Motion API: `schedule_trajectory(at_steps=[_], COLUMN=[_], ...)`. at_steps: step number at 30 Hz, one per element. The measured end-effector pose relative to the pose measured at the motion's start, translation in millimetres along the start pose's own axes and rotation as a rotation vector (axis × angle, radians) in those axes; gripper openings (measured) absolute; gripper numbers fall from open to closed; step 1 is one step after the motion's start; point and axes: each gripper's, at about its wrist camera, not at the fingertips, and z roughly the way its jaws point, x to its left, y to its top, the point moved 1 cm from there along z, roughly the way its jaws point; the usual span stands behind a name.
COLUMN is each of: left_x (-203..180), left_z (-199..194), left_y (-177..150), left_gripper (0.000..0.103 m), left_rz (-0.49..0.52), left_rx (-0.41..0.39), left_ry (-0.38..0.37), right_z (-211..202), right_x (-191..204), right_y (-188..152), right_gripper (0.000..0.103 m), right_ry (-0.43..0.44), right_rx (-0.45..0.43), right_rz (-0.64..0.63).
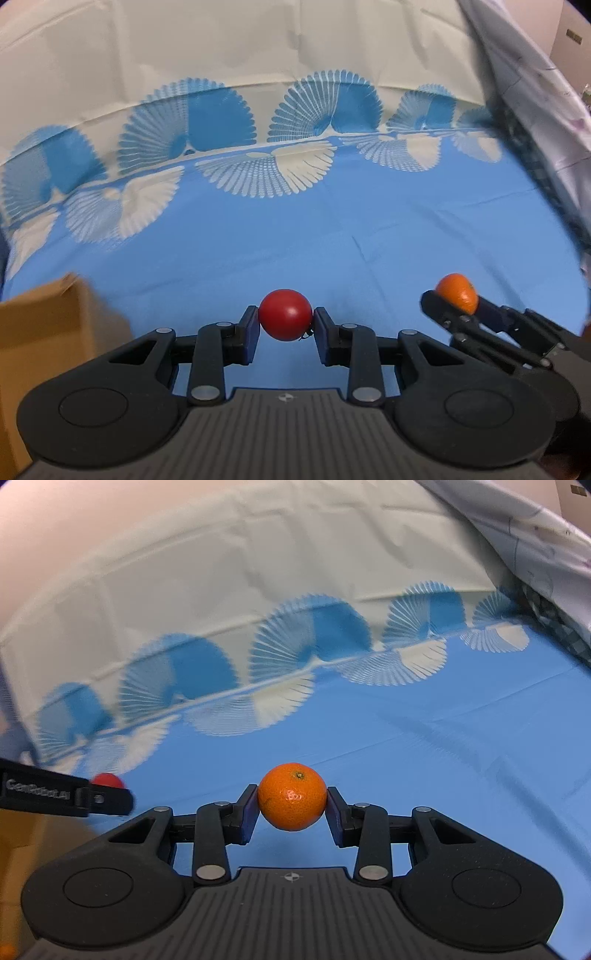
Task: Organize fruits
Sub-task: 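Carry the red tomato and orange over the cardboard box with both tools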
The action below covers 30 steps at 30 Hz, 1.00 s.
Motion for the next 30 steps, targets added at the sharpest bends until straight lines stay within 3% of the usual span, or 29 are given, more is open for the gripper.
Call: schedule_trajectory(at_steps=[15, 24, 30], left_x=[80.1, 131.7, 156.6], left_z=[-199.0, -255.4, -270.1], left_y=[-139.6, -231.9, -274.1], left_gripper=[0.035, 0.035, 0.035], left_rz=[-0.065, -0.141, -0.187], left_rx=[-0.093, -0.087, -0.079], left_ry=[0.107, 0.157, 0.200], right_z=[-189.8, -239.3, -256.1], right_x=[115.6, 184.6, 211.9], right_y=[-75.6, -127.3, -143.6], right_gripper=[0.040, 0.040, 0.040], right_ry=[0.204, 0.317, 0.338], right_rx=[0.032, 0.109, 0.127], right_rz=[-0.107, -0.263, -0.314])
